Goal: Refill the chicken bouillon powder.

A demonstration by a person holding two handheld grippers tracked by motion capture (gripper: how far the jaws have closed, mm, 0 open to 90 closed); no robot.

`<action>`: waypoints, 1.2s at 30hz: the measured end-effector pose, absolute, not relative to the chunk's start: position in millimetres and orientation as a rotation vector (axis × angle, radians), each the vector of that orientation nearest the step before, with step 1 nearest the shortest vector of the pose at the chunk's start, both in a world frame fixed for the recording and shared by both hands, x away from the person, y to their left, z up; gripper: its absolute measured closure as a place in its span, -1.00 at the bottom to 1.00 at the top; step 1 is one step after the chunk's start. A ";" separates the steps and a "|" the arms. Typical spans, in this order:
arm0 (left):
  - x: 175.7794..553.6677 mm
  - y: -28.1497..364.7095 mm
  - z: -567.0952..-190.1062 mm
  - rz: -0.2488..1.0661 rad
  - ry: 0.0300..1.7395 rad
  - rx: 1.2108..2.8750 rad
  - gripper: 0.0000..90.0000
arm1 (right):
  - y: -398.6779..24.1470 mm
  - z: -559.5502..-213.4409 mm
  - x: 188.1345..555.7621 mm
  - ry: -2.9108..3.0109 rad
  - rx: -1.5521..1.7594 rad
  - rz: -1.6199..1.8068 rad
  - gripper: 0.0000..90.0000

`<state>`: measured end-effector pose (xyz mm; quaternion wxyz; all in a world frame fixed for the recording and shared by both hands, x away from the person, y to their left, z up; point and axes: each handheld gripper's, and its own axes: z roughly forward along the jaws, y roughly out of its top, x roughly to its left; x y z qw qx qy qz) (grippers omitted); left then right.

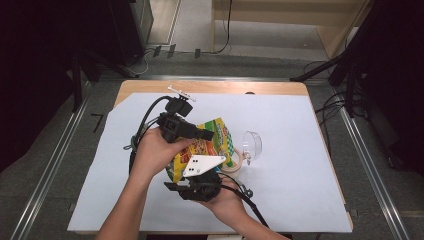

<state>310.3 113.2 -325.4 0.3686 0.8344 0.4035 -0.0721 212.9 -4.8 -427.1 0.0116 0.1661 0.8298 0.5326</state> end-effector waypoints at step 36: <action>309.4 111.9 -325.9 -0.183 1.034 2.142 0.64 | -4.5 -427.6 213.0 2.588 0.517 1.657 0.60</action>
